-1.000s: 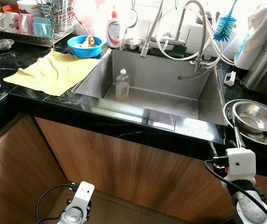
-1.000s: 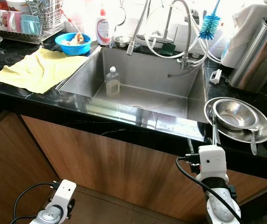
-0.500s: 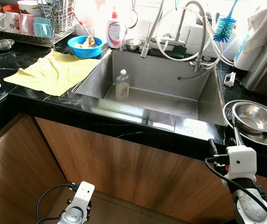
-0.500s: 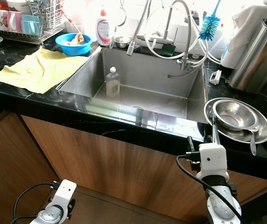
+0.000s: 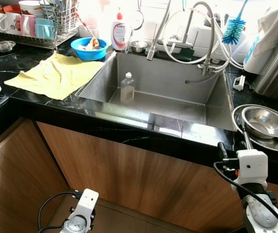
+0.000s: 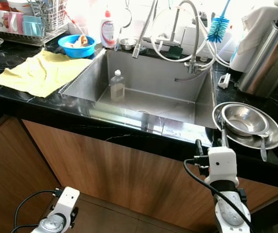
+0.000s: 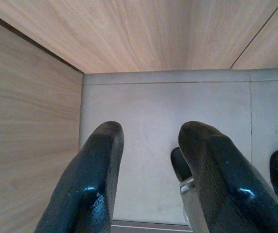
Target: Kitchen organization
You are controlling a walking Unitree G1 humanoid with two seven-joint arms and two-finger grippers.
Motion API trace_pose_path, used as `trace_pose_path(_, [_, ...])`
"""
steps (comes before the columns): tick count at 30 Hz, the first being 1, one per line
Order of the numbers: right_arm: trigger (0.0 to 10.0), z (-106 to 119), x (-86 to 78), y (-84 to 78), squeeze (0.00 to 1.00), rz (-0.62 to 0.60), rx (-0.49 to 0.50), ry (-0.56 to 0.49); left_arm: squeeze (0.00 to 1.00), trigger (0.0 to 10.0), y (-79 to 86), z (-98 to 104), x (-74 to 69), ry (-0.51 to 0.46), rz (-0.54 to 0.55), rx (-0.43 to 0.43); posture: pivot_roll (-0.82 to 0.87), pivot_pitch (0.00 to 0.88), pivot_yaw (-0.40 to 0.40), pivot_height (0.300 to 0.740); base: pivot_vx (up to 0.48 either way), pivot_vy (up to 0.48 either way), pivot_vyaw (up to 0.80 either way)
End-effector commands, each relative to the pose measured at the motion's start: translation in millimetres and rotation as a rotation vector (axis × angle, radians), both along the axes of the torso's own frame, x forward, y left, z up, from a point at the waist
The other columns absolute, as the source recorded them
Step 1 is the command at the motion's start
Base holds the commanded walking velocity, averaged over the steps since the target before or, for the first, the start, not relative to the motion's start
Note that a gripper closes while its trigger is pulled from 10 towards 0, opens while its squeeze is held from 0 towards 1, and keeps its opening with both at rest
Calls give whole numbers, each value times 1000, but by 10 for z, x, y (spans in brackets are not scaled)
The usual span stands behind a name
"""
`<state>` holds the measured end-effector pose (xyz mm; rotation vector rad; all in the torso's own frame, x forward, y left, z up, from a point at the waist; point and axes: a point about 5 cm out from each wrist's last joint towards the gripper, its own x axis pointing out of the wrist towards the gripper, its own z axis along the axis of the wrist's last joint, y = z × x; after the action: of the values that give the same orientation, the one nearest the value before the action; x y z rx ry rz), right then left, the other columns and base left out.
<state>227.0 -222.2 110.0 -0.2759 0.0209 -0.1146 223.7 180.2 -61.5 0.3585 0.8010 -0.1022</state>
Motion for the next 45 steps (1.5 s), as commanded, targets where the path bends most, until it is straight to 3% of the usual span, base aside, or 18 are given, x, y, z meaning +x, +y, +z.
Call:
trace_pose_path(1, [10000, 7, 11, -59, 0, -22, -9, -1, 0, 10000, -5, -20, -25, 18, -3, 10, -45, 0, -81, 740, 0, 0, 0])
trace_pose_path(31, [10000, -71, 51, -57, 0, -48, -32, 58, 0, 10000, -23, -30, -36, 26, -9, 7, -43, 0, -84, 740, 0, 0, 0])
trace_pose_path(45, [10000, 6, 64, -98, 0, -78, -27, 8, 0, 10000, -20, -31, -39, 26, -6, 8, -44, 0, -86, 740, 0, 0, 0])
